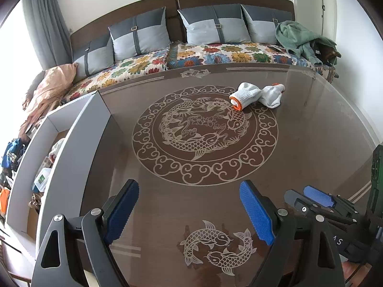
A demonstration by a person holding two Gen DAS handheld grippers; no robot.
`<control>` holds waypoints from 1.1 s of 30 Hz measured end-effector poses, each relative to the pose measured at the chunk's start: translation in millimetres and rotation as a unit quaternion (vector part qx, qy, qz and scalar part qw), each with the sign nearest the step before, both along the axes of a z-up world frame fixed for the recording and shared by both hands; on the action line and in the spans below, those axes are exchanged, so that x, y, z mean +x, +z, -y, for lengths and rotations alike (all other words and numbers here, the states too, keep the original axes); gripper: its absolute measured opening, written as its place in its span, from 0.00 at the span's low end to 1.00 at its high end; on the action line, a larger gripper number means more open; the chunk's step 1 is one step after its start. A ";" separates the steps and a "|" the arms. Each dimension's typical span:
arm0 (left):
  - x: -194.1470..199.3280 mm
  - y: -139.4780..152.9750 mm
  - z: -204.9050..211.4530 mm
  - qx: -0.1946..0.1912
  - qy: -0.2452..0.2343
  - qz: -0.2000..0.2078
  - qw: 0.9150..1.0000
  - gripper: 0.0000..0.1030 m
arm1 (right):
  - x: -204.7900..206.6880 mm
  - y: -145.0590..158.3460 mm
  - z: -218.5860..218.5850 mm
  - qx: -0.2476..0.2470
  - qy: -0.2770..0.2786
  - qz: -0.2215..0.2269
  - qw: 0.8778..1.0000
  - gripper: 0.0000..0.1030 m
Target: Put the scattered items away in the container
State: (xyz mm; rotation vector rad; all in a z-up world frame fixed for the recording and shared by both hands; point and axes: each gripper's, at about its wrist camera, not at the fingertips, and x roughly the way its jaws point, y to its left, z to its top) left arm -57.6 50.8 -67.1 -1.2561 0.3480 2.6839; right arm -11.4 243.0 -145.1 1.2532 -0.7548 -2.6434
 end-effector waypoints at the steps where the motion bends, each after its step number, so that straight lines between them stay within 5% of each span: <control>1: -0.2 -0.5 0.2 0.000 0.000 0.001 1.000 0.84 | 0.1 -0.3 0.0 0.000 0.000 0.001 1.000 0.60; 33: -3.9 -4.7 10.5 0.006 0.003 0.011 1.000 0.84 | -3.7 -5.0 1.3 -0.008 -0.001 0.013 1.000 0.60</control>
